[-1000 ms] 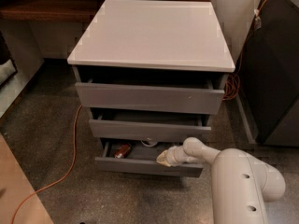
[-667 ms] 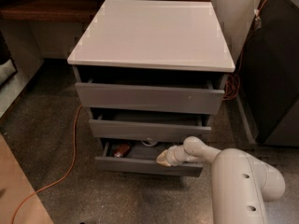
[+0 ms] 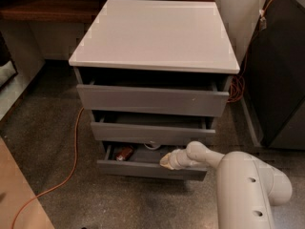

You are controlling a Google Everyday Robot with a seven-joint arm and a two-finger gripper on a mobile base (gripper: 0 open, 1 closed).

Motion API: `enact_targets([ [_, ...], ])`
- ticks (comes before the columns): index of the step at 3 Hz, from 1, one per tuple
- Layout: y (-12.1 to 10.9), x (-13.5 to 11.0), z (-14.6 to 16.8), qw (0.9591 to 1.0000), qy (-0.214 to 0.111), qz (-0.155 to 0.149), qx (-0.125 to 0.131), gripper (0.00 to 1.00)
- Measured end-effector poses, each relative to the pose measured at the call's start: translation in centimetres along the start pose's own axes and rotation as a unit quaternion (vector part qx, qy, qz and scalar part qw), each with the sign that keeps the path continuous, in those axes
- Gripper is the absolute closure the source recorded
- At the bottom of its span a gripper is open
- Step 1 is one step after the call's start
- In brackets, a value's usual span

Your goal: Pick blue plastic bottle from bottom drawer and place on counter

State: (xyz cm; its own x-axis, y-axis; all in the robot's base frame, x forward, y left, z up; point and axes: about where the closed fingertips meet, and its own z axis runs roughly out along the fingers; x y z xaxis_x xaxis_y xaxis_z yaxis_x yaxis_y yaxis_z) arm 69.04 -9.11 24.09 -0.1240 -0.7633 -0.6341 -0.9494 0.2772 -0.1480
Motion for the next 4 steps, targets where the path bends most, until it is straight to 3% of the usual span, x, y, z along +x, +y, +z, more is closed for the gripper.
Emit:
enact_targets([
  [1, -1.6, 0.0, 0.4, 0.9980, 0.018, -0.021, 0.057, 1.00],
  [2, -2.7, 0.1, 0.4, 0.9957, 0.027, -0.033, 0.082, 1.00],
  [4, -4.4, 1.0, 2.5, 0.9941, 0.028, -0.059, 0.087, 1.00],
])
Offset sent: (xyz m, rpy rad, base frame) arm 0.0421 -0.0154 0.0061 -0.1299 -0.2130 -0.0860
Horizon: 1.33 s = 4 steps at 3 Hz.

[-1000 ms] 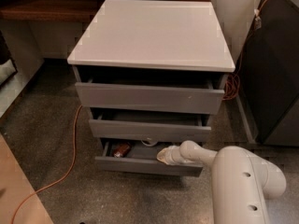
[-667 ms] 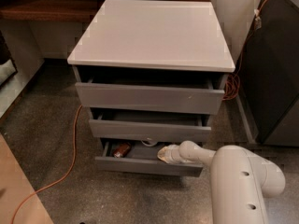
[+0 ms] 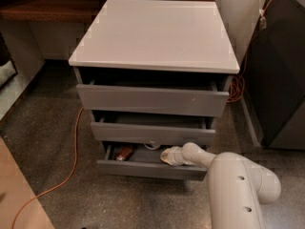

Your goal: Pick blue plastic bottle from bottom drawer and place on counter

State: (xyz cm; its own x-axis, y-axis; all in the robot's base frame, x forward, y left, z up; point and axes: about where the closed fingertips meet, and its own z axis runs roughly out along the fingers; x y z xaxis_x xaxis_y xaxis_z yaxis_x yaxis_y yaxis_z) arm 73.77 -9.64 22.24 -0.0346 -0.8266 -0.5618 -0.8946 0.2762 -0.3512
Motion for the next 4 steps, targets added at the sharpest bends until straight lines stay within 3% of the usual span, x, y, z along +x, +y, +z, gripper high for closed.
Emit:
enact_targets([
  [1, -0.3, 1.0, 3.0, 0.9999, -0.009, -0.010, -0.008, 1.00],
  [4, 1.9, 2.4, 4.1, 0.9997, -0.007, 0.007, -0.024, 1.00],
])
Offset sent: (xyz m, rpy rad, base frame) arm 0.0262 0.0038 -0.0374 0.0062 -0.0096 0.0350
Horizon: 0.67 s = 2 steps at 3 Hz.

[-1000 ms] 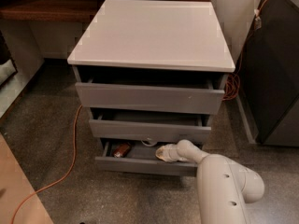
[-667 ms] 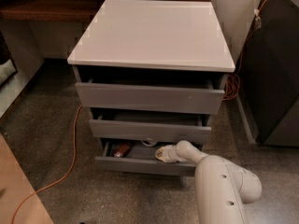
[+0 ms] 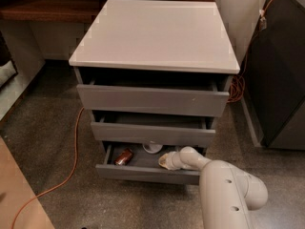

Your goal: Pick blue plastic bottle from bottom drawer and place on counter

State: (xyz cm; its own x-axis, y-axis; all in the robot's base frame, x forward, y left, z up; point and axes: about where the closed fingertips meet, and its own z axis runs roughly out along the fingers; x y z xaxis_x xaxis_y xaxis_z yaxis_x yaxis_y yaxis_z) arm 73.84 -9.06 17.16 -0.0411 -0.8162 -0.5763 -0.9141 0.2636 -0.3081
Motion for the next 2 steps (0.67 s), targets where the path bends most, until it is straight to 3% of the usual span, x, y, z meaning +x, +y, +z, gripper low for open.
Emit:
enact_targets([
  [2, 5.2, 0.5, -0.8, 0.9984, 0.008, 0.020, -0.053, 1.00],
])
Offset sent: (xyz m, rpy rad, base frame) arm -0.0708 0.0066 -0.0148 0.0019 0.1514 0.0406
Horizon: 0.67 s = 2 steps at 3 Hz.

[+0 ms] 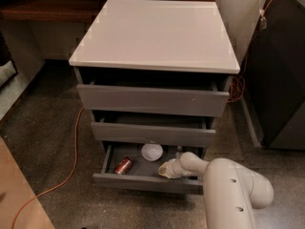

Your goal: Pick blue plastic bottle from bottom drawer and place on counter

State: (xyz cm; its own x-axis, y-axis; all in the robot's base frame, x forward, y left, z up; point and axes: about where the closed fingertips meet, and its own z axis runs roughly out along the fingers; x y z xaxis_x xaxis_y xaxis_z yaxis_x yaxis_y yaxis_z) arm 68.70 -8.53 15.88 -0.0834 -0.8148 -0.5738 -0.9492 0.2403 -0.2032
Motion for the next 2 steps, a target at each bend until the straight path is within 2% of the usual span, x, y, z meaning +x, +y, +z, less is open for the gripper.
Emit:
enact_targets([
  [1, 5.0, -0.1, -1.0, 0.9992, 0.003, 0.021, -0.034, 1.00],
  [2, 6.6, 0.2, -1.1, 0.9990, 0.004, 0.022, -0.038, 1.00],
])
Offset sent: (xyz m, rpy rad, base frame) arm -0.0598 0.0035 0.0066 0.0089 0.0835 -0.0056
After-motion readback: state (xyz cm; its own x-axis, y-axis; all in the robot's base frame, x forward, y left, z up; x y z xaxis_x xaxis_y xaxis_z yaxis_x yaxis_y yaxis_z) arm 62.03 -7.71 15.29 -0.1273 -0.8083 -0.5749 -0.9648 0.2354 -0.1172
